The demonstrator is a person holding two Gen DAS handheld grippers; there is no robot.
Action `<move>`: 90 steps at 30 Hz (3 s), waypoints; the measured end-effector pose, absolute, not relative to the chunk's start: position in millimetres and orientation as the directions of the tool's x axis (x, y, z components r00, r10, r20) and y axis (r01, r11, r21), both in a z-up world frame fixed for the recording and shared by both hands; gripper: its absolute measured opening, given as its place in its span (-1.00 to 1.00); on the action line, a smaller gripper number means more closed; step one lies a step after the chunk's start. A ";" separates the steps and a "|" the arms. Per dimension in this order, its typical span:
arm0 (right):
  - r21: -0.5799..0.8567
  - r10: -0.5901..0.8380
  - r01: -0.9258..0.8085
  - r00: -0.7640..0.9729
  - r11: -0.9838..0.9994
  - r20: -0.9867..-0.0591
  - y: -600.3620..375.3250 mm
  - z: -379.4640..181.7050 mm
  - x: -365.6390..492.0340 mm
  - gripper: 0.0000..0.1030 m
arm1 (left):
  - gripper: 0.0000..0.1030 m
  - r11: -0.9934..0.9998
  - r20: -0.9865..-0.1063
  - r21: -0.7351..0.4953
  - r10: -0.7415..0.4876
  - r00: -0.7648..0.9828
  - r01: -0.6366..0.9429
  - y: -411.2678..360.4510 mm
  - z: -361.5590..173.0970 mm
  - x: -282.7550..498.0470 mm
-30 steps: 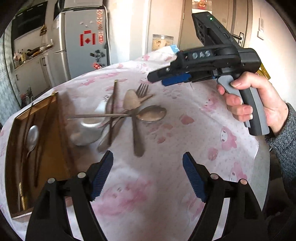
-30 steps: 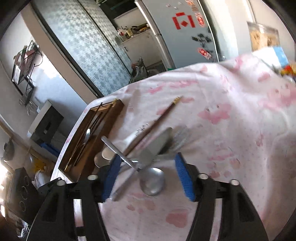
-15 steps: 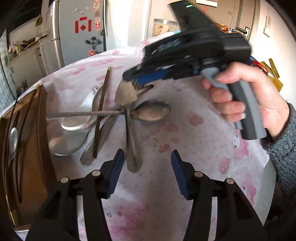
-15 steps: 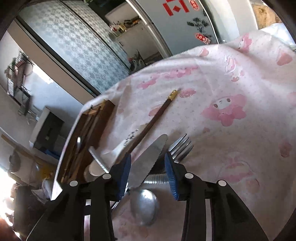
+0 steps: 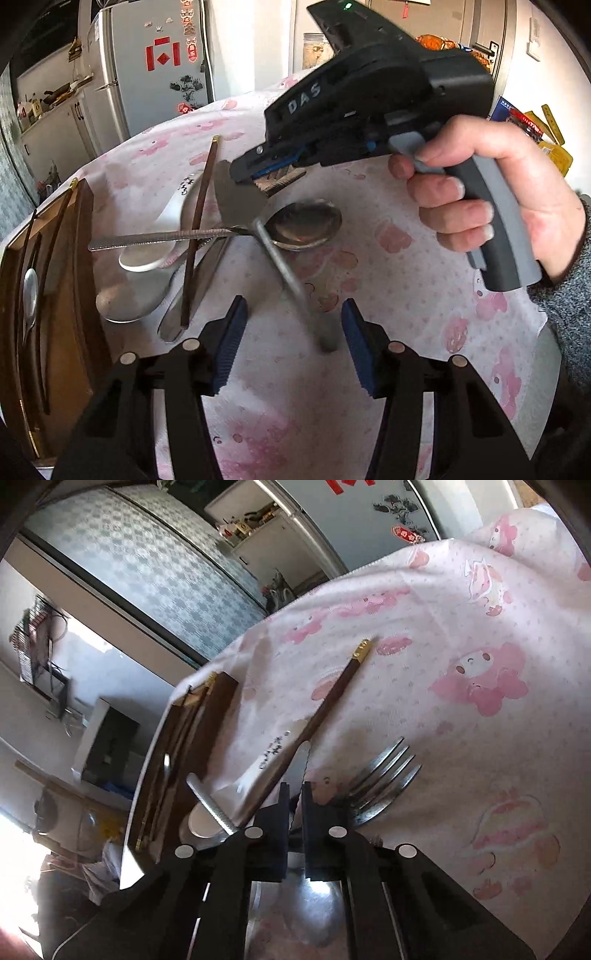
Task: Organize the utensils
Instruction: 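Reach the right tool into the pile and grasp the silver knife, then carry the knife into the wooden tray and open the right tool, then grasp the metal spoon with ridged handle by its bowl, right tool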
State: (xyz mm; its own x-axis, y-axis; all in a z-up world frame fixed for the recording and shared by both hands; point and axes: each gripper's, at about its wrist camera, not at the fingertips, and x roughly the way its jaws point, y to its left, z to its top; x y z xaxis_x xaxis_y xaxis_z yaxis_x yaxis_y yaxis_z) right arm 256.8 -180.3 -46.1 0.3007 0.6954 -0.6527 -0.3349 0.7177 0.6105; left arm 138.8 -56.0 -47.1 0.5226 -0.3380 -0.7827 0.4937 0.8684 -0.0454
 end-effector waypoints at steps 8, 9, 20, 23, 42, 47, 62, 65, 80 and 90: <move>0.633 0.722 -0.348 0.336 0.692 -0.605 -196.6 -27.7 241.2 -0.94 | -0.58 0.857 -0.781 -0.096 -0.380 0.496 0.506 -63.8 -43.8 139.8; 0.632 0.722 -0.348 0.340 0.692 -0.603 -199.1 -26.9 240.0 -0.94 | -0.59 0.859 -0.781 -0.089 -0.375 0.500 0.504 -64.9 -43.0 138.2; 0.627 0.724 -0.363 0.376 0.690 -0.579 -200.8 -2.0 227.4 -0.93 | -0.70 0.870 -0.757 -0.045 -0.350 0.552 0.491 -54.1 -17.6 125.7; 0.610 0.723 -0.388 0.374 0.690 -0.580 -183.2 8.3 223.9 -0.93 | -0.71 0.881 -0.746 -0.052 -0.347 0.568 0.470 -40.7 -10.2 119.7; 0.609 0.756 -0.477 0.214 0.633 -0.618 21.3 -16.2 247.7 -0.90 | -0.76 0.979 -0.747 -0.043 -0.163 0.645 0.198 143.1 -15.6 112.2; 0.572 0.724 -0.488 0.207 0.659 -0.658 39.0 -26.0 249.5 -0.86 | -0.75 0.982 -0.753 -0.054 -0.161 0.638 0.184 151.0 -23.4 112.4; 0.508 0.688 -0.493 0.308 0.706 -0.657 -103.1 14.0 211.2 -0.01 | 0.40 0.916 -0.725 -0.014 -0.286 0.627 0.402 62.3 -15.5 74.4; 0.509 0.664 -0.441 0.351 0.739 -0.660 -152.2 10.5 208.3 -0.01 | 0.40 0.889 -0.736 -0.015 -0.320 0.596 0.458 27.9 -22.6 78.9; 0.573 0.669 -0.348 0.332 0.742 -0.665 -223.7 -28.8 204.6 -0.02 | 0.33 0.886 -0.745 -0.042 -0.335 0.576 0.461 -11.2 -29.1 124.6; 0.568 0.654 -0.330 0.294 0.754 -0.697 -206.8 -48.3 193.9 -0.35 | 0.30 0.882 -0.732 -0.014 -0.330 0.595 0.471 -14.5 -26.6 128.6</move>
State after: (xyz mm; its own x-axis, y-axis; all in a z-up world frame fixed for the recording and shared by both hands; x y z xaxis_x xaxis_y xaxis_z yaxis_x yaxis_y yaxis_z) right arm 193.9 -206.8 -48.3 0.2943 0.6536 -0.6973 -0.3303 0.7542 0.5675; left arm 128.6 -14.5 -26.6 0.5955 -0.3302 -0.7324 0.4712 0.8819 -0.0145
